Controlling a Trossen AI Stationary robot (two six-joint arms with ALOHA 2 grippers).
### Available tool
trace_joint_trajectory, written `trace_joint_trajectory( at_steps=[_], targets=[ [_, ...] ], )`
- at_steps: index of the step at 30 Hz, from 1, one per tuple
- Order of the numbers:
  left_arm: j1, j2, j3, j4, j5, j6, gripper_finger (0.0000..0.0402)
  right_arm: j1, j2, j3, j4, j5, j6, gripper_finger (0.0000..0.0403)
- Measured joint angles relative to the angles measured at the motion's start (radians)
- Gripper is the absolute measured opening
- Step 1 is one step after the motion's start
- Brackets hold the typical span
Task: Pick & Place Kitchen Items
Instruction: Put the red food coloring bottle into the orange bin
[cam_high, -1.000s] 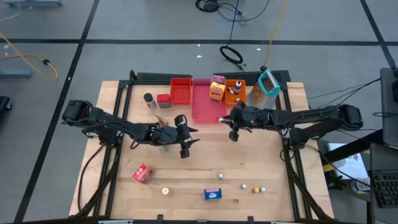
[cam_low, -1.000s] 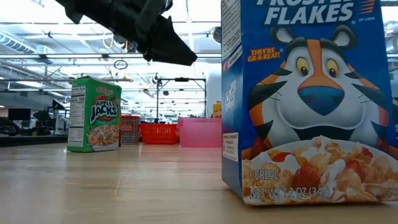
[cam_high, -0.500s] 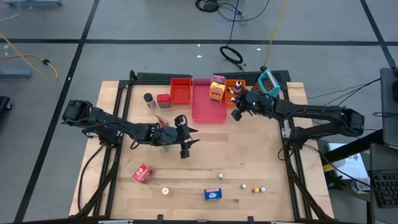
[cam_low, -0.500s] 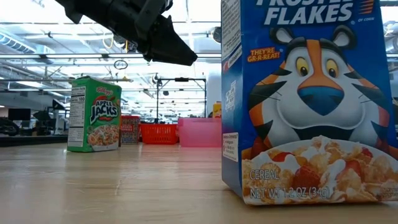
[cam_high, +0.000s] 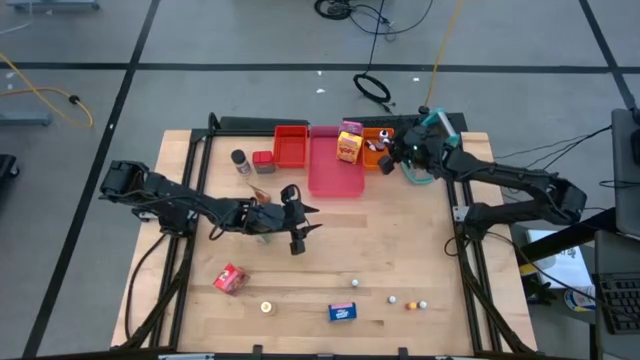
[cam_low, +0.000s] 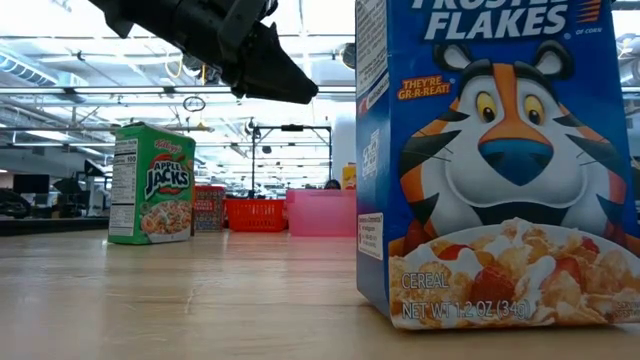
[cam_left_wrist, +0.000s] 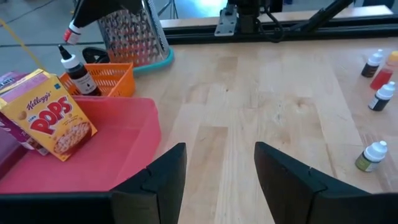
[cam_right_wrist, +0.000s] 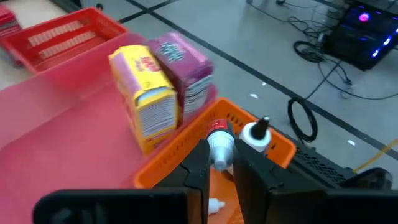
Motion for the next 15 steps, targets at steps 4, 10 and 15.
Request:
trace_joint_trajectory(
  at_steps=[4, 10, 15],
  targets=[
    [0.0, 0.0, 0.0, 0.026, 0.0, 0.004, 0.0193, -0.003, 0.0, 0.0, 0.011, -0.013, 0.004, 0.0041],
    [0.0, 0.0, 0.0, 0.043, 0.0, 0.004, 0.0191, -0.002, 0.0, 0.0, 0.048, -0.021, 0.009, 0.0041],
    [0.0, 0.0, 0.0, 0.046, 0.0, 0.004, 0.0192, -0.012, 0.003, 0.0, 0.109, -0.023, 0.014, 0.0041]
  ],
)
